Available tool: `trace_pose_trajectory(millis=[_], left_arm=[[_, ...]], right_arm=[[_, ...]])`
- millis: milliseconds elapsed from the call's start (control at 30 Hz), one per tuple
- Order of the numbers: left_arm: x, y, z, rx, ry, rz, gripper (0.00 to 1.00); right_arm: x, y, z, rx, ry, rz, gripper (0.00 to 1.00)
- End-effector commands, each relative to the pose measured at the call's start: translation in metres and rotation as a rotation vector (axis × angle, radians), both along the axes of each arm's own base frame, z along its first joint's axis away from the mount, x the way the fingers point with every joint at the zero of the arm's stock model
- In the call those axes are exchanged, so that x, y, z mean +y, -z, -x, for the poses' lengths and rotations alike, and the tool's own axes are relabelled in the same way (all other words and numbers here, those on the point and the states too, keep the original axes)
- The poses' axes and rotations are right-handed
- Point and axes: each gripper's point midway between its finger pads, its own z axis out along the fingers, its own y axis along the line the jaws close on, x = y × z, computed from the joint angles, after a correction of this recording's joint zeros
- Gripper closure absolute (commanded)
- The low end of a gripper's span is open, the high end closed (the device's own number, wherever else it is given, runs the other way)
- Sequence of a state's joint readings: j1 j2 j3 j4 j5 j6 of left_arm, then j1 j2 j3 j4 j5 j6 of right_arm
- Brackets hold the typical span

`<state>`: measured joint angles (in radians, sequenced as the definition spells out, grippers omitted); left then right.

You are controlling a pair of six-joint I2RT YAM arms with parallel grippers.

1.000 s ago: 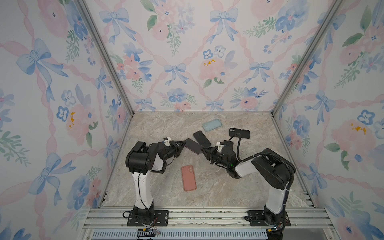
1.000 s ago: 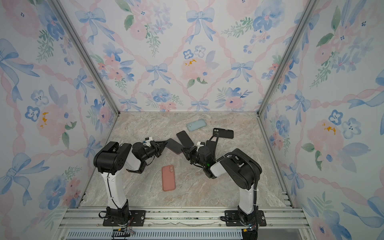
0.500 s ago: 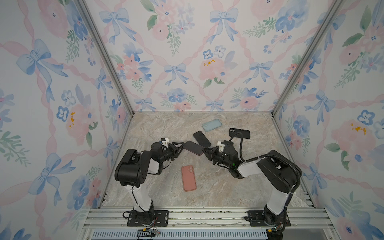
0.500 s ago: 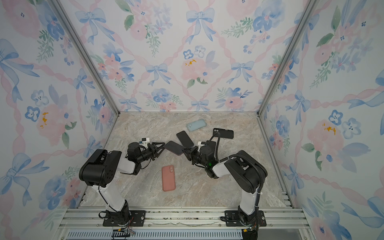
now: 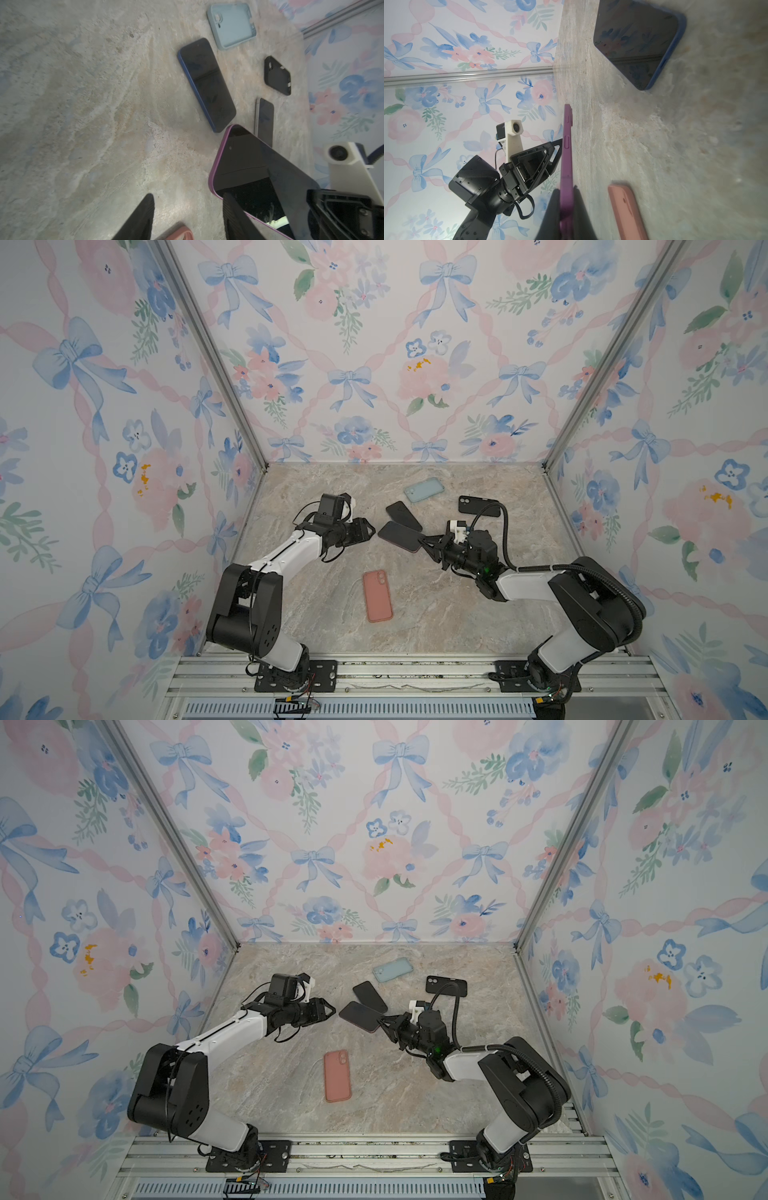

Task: Put the phone into the phone case

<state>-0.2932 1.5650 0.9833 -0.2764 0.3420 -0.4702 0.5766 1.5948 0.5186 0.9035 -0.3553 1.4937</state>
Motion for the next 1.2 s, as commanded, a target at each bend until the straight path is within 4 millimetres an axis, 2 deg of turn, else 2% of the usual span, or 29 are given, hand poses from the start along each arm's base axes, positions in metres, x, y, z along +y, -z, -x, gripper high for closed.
trace_pose_trajectory(millis=[0, 167, 267, 400, 533, 867, 1033, 1167], left_arm=[[0.019, 0.044, 0.045, 0.171, 0.170, -0.285, 0.47], [0.007, 0.051, 0.057, 0.174, 0.301, -0.361, 0.46], [-0.009, 0.045, 0.058, 0.126, 0.410, -0.421, 0.45], [-0.024, 0.044, 0.061, 0.085, 0.524, -0.500, 0.44], [-0.025, 0.056, 0.065, 0.127, 0.549, -0.553, 0.45], [-0.018, 0.072, 0.077, 0.176, 0.541, -0.598, 0.45], [-0.024, 0.070, 0.087, 0.190, 0.573, -0.555, 0.46], [-0.018, 0.068, 0.089, 0.181, 0.565, -0.581, 0.46]], right_arm=[[-0.007, -0.028, 0.007, -0.091, -0.029, -0.003, 1.00], [-0.032, -0.033, 0.018, -0.096, -0.022, 0.132, 1.00], [-0.043, -0.046, 0.023, -0.124, -0.023, 0.201, 1.00], [-0.056, -0.049, 0.027, -0.129, -0.010, 0.258, 1.00], [-0.061, -0.050, 0.027, -0.131, -0.008, 0.269, 1.00], [-0.066, -0.045, 0.022, -0.118, -0.017, 0.286, 1.00], [-0.064, -0.041, 0.020, -0.109, -0.023, 0.289, 1.00], [-0.063, -0.039, 0.019, -0.111, -0.028, 0.287, 1.00]])
